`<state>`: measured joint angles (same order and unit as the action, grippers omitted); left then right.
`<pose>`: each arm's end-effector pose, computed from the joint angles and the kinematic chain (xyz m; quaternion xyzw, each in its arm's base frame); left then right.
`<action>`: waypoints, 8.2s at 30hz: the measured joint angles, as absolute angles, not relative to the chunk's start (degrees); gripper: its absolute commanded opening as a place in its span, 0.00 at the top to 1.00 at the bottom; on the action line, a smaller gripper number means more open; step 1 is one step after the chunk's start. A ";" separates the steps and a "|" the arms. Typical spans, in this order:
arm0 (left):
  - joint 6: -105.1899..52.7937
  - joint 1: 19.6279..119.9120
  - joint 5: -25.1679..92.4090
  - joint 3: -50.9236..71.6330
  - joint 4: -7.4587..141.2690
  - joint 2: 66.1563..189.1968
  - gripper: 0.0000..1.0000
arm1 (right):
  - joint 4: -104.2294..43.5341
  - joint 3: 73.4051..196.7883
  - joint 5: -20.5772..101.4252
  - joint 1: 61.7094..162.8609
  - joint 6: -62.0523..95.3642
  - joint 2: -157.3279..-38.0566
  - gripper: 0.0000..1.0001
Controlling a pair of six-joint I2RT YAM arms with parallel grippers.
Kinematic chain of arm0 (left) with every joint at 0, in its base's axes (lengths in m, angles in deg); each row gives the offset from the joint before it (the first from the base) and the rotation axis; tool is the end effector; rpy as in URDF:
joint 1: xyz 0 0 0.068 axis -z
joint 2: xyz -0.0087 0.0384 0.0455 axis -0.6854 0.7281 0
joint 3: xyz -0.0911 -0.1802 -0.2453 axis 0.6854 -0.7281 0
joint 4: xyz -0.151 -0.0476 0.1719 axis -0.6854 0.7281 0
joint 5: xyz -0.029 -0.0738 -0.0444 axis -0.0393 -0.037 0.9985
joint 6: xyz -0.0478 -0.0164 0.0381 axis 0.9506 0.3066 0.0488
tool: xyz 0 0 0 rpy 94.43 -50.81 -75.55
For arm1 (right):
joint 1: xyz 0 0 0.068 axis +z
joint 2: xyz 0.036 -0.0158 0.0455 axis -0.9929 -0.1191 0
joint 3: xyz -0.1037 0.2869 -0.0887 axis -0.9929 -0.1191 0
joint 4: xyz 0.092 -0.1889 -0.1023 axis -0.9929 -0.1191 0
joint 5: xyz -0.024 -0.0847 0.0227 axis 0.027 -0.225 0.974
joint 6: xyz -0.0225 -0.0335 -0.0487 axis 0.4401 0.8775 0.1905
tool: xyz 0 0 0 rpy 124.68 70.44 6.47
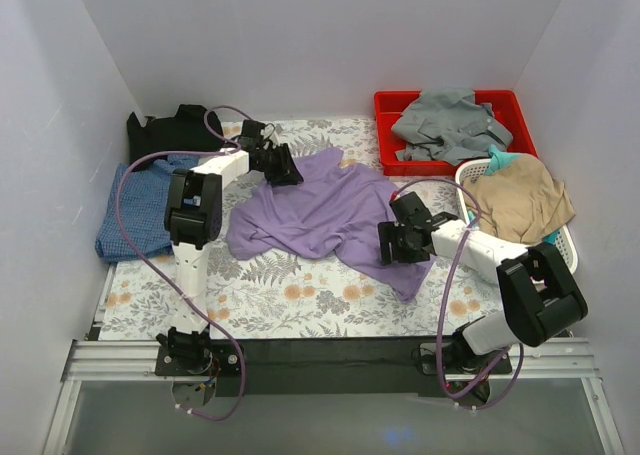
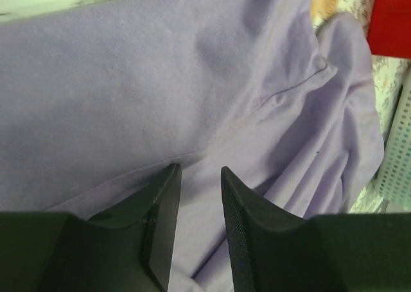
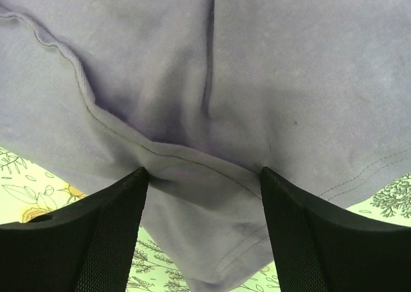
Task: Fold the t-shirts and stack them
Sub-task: Flatten the tshirt out
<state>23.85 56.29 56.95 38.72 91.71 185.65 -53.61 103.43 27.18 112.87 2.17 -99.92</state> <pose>0.4927 -0.1399 0.1775 -0.3048 0.8708 -0.3796 0.0690 0.2138 0.1165 0.2224 -0.0600 0.9698 0.0568 0.2294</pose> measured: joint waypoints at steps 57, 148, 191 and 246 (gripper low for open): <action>27.89 51.74 31.36 -12.17 102.90 128.52 0.70 | -51.34 113.79 36.27 113.88 11.13 -106.28 0.22; 76.68 91.69 15.60 -25.98 122.02 123.95 0.98 | -46.48 110.16 47.20 117.07 13.73 -92.60 0.16; 28.28 50.30 18.27 34.83 101.32 170.48 0.53 | -48.08 126.47 34.35 98.43 11.92 -110.13 0.16; 23.35 41.45 43.90 10.26 103.77 139.53 1.00 | -56.60 104.46 54.52 100.02 8.86 -86.43 0.33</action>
